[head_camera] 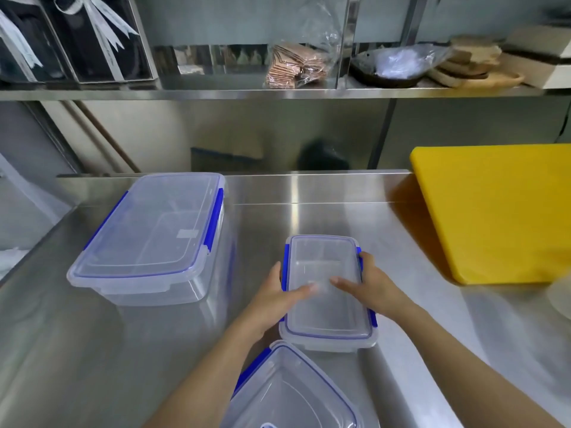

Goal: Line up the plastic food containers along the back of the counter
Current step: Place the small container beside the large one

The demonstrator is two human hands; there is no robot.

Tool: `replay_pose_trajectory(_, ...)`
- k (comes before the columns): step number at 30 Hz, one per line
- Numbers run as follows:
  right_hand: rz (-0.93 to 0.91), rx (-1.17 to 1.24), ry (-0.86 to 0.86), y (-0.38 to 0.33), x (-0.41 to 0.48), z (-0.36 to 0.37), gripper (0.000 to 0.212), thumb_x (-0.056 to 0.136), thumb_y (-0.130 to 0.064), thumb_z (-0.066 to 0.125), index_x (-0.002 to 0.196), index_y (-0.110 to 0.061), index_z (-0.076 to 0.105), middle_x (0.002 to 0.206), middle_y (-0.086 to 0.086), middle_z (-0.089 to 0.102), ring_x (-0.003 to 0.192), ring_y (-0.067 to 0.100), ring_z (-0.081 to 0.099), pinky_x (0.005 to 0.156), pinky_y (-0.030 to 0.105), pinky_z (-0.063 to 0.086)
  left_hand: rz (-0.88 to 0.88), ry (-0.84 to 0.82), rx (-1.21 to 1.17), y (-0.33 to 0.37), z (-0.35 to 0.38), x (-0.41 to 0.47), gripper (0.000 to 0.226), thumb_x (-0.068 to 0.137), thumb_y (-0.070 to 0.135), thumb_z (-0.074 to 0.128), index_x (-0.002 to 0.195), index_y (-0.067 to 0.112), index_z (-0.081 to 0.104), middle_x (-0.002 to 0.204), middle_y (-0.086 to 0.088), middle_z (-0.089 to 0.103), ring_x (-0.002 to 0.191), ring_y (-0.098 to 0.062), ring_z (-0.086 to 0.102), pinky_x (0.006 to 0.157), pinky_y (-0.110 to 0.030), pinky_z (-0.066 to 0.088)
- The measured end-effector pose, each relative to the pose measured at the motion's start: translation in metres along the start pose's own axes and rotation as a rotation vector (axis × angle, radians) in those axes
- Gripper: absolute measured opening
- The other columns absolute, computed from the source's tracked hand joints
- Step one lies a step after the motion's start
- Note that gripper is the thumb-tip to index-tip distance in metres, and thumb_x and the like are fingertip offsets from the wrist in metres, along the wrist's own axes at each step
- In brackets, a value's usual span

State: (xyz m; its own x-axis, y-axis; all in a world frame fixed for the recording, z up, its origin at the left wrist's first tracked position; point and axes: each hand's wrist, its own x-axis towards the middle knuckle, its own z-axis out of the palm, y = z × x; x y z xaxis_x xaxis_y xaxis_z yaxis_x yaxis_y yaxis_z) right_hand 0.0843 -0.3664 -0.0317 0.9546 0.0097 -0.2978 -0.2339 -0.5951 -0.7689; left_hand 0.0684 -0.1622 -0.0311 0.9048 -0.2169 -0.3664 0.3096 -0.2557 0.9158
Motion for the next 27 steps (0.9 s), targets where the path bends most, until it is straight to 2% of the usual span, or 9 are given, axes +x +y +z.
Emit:
replay_pose_trajectory(3, 0.108, 0.01, -0.482, -0.001, -0.012, -0.027, 0.102, 0.068, -0.033, 0.08, 0.126, -0.055, -0.002, 0.117, -0.018, 0.045, 0.107, 0.015, 0.053, 0.075, 0.031, 0.058, -0.084, -0.282, 0.267, -0.014, -0.013, 0.002, 0.142, 0.055, 0.043, 0.086, 0.145, 0.033, -0.024, 0.158, 0.009, 0.018, 0.139, -0.016, 0.033, 0.111, -0.034, 0.035)
replay_pose_trajectory(5, 0.188, -0.052, -0.649, 0.001, -0.016, -0.04, 0.109, 0.065, -0.026, 0.084, 0.116, -0.06, -0.006, 0.121, -0.018, 0.036, 0.118, 0.022, 0.046, 0.089, 0.044, 0.055, -0.101, -0.381, 0.439, -0.019, -0.018, 0.0, 0.153, 0.049, 0.041, 0.088, 0.14, 0.034, -0.035, 0.161, 0.007, 0.005, 0.142, -0.016, 0.026, 0.114, -0.035, 0.032)
replay_pose_trajectory(8, 0.203, -0.064, -0.723, 0.001, -0.015, -0.039, 0.115, 0.062, -0.016, 0.086, 0.118, -0.06, -0.004, 0.123, -0.015, 0.039, 0.117, 0.03, 0.05, 0.088, 0.05, 0.054, -0.042, -0.389, 0.565, -0.021, -0.014, -0.003, 0.149, 0.057, 0.034, 0.087, 0.14, 0.028, -0.037, 0.157, 0.013, -0.025, 0.147, -0.011, 0.002, 0.117, -0.029, 0.02)
replay_pose_trajectory(10, 0.143, -0.052, -0.722, 0.002, -0.01, -0.033, 0.118, 0.062, -0.012, 0.085, 0.121, -0.06, -0.006, 0.125, -0.011, 0.043, 0.111, 0.033, 0.057, 0.085, 0.048, 0.056, -0.004, -0.322, 0.562, -0.024, -0.012, 0.0, 0.144, 0.059, 0.037, 0.085, 0.142, 0.031, -0.032, 0.155, 0.018, -0.022, 0.147, -0.011, 0.0, 0.117, -0.031, 0.019)
replay_pose_trajectory(13, 0.062, 0.041, -0.667, -0.001, -0.003, -0.028, 0.105, 0.067, -0.005, 0.081, 0.109, -0.064, 0.006, 0.119, -0.013, 0.044, 0.107, 0.028, 0.061, 0.081, 0.04, 0.059, 0.07, -0.181, 0.522, -0.029, -0.019, 0.009, 0.137, 0.051, 0.045, 0.085, 0.146, 0.041, -0.013, 0.159, 0.016, 0.001, 0.145, -0.012, 0.017, 0.115, -0.041, 0.03)
replay_pose_trajectory(19, -0.023, 0.092, -0.473, -0.014, 0.037, -0.017, 0.087, 0.069, -0.014, 0.08, 0.123, -0.048, 0.021, 0.116, -0.009, 0.048, 0.104, 0.022, 0.058, 0.08, 0.034, 0.06, 0.189, 0.108, 0.497, -0.018, -0.036, 0.027, 0.083, 0.071, 0.028, 0.078, 0.14, 0.031, 0.032, 0.127, 0.013, 0.026, 0.113, -0.009, 0.048, 0.094, -0.019, 0.037)
replay_pose_trajectory(22, -0.024, 0.089, -0.4, -0.023, 0.064, -0.01, 0.086, 0.073, -0.021, 0.077, 0.134, -0.04, 0.02, 0.112, -0.009, 0.05, 0.097, 0.021, 0.061, 0.07, 0.025, 0.059, 0.229, 0.21, 0.7, -0.018, -0.042, 0.045, 0.067, 0.087, 0.036, 0.061, 0.144, 0.021, 0.03, 0.144, 0.006, 0.023, 0.122, -0.015, 0.047, 0.099, -0.026, 0.042)
replay_pose_trajectory(24, -0.034, 0.068, -0.361, -0.028, 0.081, -0.007, 0.086, 0.078, -0.024, 0.073, 0.143, -0.03, 0.017, 0.11, -0.009, 0.05, 0.09, 0.019, 0.061, 0.063, 0.019, 0.056, 0.233, 0.249, 0.878, -0.015, -0.044, 0.058, 0.061, 0.094, 0.04, 0.046, 0.147, 0.019, 0.022, 0.154, 0.001, 0.015, 0.136, -0.018, 0.034, 0.104, -0.03, 0.04)
replay_pose_trajectory(27, -0.04, 0.053, -0.298, -0.032, 0.103, -0.002, 0.079, 0.083, -0.026, 0.066, 0.146, -0.023, 0.017, 0.115, -0.004, 0.048, 0.088, 0.017, 0.058, 0.067, 0.021, 0.055, 0.209, 0.28, 0.952, -0.01, -0.048, 0.076, 0.061, 0.097, 0.041, 0.037, 0.149, 0.019, 0.017, 0.158, -0.002, 0.01, 0.144, -0.018, 0.022, 0.106, -0.031, 0.038)
